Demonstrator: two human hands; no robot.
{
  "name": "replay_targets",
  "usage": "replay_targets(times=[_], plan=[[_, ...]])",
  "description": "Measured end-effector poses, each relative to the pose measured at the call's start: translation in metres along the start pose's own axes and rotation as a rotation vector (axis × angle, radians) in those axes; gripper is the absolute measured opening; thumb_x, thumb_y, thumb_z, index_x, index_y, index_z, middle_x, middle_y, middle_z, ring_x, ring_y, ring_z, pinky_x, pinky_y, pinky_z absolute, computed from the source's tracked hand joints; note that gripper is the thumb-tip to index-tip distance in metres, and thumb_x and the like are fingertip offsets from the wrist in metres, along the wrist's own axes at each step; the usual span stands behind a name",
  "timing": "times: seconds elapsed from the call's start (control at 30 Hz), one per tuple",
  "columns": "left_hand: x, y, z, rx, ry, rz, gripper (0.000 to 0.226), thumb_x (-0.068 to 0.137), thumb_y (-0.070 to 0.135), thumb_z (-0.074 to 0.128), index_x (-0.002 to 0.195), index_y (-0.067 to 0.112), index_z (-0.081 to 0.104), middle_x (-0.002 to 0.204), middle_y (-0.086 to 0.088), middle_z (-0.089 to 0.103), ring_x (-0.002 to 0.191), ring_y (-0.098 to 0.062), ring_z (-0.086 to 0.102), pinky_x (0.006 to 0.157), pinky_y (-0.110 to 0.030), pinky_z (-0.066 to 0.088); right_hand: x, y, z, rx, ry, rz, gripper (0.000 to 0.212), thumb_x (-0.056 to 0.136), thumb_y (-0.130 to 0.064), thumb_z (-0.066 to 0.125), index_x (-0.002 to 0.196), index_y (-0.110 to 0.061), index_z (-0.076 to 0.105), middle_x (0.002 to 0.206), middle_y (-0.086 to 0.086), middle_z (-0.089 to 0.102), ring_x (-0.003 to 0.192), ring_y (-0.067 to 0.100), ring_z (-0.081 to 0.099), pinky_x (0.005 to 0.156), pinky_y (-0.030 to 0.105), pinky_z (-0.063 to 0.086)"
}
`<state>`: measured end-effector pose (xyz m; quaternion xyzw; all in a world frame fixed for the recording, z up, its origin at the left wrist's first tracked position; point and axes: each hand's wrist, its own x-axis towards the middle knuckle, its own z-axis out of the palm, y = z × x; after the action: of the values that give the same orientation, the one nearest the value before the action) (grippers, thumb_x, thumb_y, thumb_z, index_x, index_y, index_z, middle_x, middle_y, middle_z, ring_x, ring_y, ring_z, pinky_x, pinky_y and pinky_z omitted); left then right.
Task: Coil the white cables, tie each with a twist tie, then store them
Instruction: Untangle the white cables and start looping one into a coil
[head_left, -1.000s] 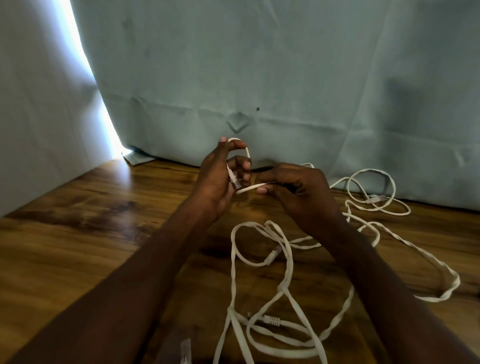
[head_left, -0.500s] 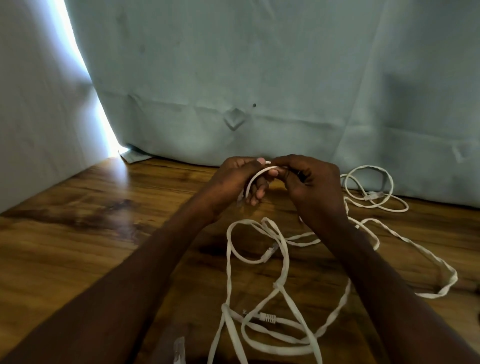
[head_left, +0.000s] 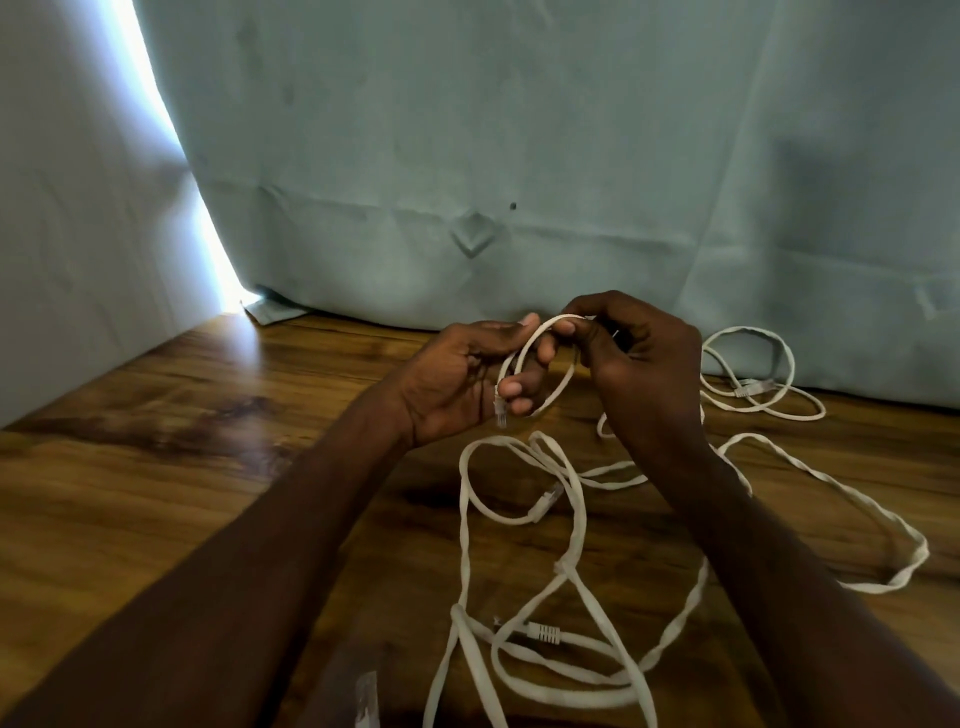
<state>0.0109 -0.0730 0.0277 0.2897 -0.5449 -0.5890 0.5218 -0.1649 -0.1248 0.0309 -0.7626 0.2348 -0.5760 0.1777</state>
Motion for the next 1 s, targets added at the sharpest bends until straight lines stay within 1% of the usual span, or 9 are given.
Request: replay_targets(times=[0.13,0.27,0.4,0.57,0.63,0.73,0.83,0.9,1.0], plan=[[-0.003,-0.004,-0.003,-0.052,-0.047,0.010,0.030,0.104,0.025,0.046,0.096,0.008,0.071,0.066,-0.004,0.059,0.068,-0.020,0.055,0.070,-0.030,0.053,0.002,-0.001,-0.001,0.077,-0.060,0.011,0.015,0.098,-0.011,0.066,0.102,-0.016,0.080,0.091,-0.009,0.077,0.088,0.011,0.073,0.079,0.031,0.057],[-0.005,0.000,-0.001,-0.014,0.007,0.001,0.036,0.108,0.022,0.038,0.099,0.004,0.068,0.061,-0.001,0.057,0.055,-0.012,0.053,0.059,-0.024,0.048,0.000,0.002,0.000,0.065,-0.077,0.007,0.016,0.099,-0.012,0.065,0.102,-0.017,0.080,0.083,-0.014,0.073,0.078,0.005,0.069,0.073,0.023,0.051],[0.000,0.002,0.006,0.010,0.023,-0.001,0.037,0.108,0.026,0.036,0.107,-0.001,0.062,0.068,-0.005,0.064,0.062,-0.015,0.059,0.065,-0.027,0.053,0.001,0.005,0.002,0.048,-0.022,0.031,0.017,0.101,-0.013,0.062,0.102,-0.017,0.078,0.087,-0.011,0.074,0.082,0.008,0.069,0.074,0.023,0.052],[0.012,-0.006,0.005,-0.308,0.147,0.092,0.039,0.109,0.025,0.039,0.105,-0.002,0.067,0.084,-0.013,0.068,0.082,-0.024,0.070,0.080,-0.035,0.059,0.003,0.003,0.001,0.064,-0.028,-0.015,0.020,0.101,-0.010,0.062,0.113,-0.015,0.078,0.102,-0.008,0.078,0.098,0.010,0.073,0.086,0.030,0.058],[0.016,-0.007,0.001,-0.459,0.221,0.147,0.033,0.108,0.025,0.044,0.105,0.000,0.065,0.094,-0.015,0.068,0.093,-0.026,0.070,0.086,-0.041,0.060,0.003,0.004,-0.001,0.035,-0.058,-0.063,0.022,0.099,-0.008,0.064,0.113,-0.016,0.079,0.100,-0.007,0.078,0.092,0.010,0.073,0.082,0.033,0.059],[0.019,-0.004,-0.007,-0.672,0.368,0.268,0.032,0.108,0.025,0.049,0.099,0.003,0.069,0.092,-0.014,0.071,0.098,-0.033,0.074,0.098,-0.050,0.057,0.003,0.008,0.000,-0.082,-0.107,-0.179,0.022,0.095,-0.008,0.069,0.110,-0.019,0.081,0.087,-0.012,0.073,0.076,0.007,0.067,0.071,0.034,0.056],[0.017,0.001,-0.010,-0.715,0.448,0.341,0.030,0.107,0.028,0.051,0.101,0.005,0.069,0.092,-0.012,0.072,0.098,-0.036,0.075,0.097,-0.048,0.056,0.004,0.011,0.001,-0.120,-0.183,-0.237,0.019,0.094,-0.011,0.071,0.107,-0.021,0.082,0.084,-0.012,0.072,0.074,0.007,0.067,0.068,0.036,0.055],[0.015,0.005,-0.011,-0.759,0.484,0.371,0.028,0.107,0.026,0.052,0.099,0.005,0.069,0.087,-0.010,0.073,0.094,-0.034,0.076,0.094,-0.047,0.056,0.003,0.011,0.001,-0.181,-0.237,-0.272,0.020,0.094,-0.021,0.068,0.108,-0.022,0.082,0.088,-0.011,0.075,0.078,0.005,0.068,0.070,0.034,0.056],[0.013,0.009,-0.019,-0.872,0.561,0.445,0.033,0.107,0.019,0.052,0.084,0.003,0.072,0.078,-0.009,0.073,0.087,-0.034,0.077,0.089,-0.044,0.061,0.003,0.011,0.001,-0.330,-0.257,-0.272,0.031,0.094,-0.035,0.056,0.112,-0.029,0.080,0.094,-0.012,0.077,0.083,0.006,0.069,0.070,0.035,0.057]])
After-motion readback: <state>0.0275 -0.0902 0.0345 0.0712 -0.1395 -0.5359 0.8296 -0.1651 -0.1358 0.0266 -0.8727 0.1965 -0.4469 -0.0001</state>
